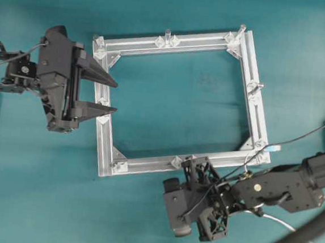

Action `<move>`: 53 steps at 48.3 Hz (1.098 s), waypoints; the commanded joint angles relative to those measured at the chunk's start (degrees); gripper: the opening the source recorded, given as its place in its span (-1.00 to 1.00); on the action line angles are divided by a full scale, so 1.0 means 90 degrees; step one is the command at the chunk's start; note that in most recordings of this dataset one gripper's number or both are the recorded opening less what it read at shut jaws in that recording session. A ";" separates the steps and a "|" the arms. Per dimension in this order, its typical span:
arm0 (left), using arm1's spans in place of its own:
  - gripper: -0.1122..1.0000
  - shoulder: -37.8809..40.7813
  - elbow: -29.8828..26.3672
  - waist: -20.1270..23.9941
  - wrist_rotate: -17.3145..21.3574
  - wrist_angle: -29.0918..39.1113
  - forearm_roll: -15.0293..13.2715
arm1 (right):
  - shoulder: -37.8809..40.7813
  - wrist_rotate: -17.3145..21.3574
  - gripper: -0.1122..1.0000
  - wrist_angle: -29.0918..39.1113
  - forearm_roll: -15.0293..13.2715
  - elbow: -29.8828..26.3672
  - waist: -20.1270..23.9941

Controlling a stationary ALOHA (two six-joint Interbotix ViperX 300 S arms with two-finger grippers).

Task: Move the cable alternately left and right between 8 pins so it hooks onto each one.
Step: 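Grasp the white cable's clear plug with the right gripper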

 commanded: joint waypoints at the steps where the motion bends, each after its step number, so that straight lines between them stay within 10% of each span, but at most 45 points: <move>1: 0.56 -0.0283 0.0078 -0.0059 0.0059 -0.0039 0.0020 | 0.0010 0.0029 -0.55 0.0186 0.0020 0.0029 0.0098; 13: 0.56 -0.1104 0.0771 -0.0215 0.0039 -0.0029 0.0020 | -0.0381 0.0508 -0.55 0.0996 0.0039 0.0049 0.0127; 27: 0.56 -0.2051 0.1211 -0.0254 0.0039 0.0332 0.0020 | -0.2188 0.2480 -0.55 0.1592 -0.0137 0.0664 0.0059; 42: 0.56 -0.3311 0.1602 -0.0254 0.0029 0.0879 0.0020 | -0.2334 0.5371 -0.55 0.2314 -0.1670 0.0703 -0.0625; 53: 0.55 -0.4209 0.1904 -0.0254 -0.0020 0.1250 0.0020 | -0.1475 0.5820 -0.55 0.2227 -0.1836 0.0010 -0.1211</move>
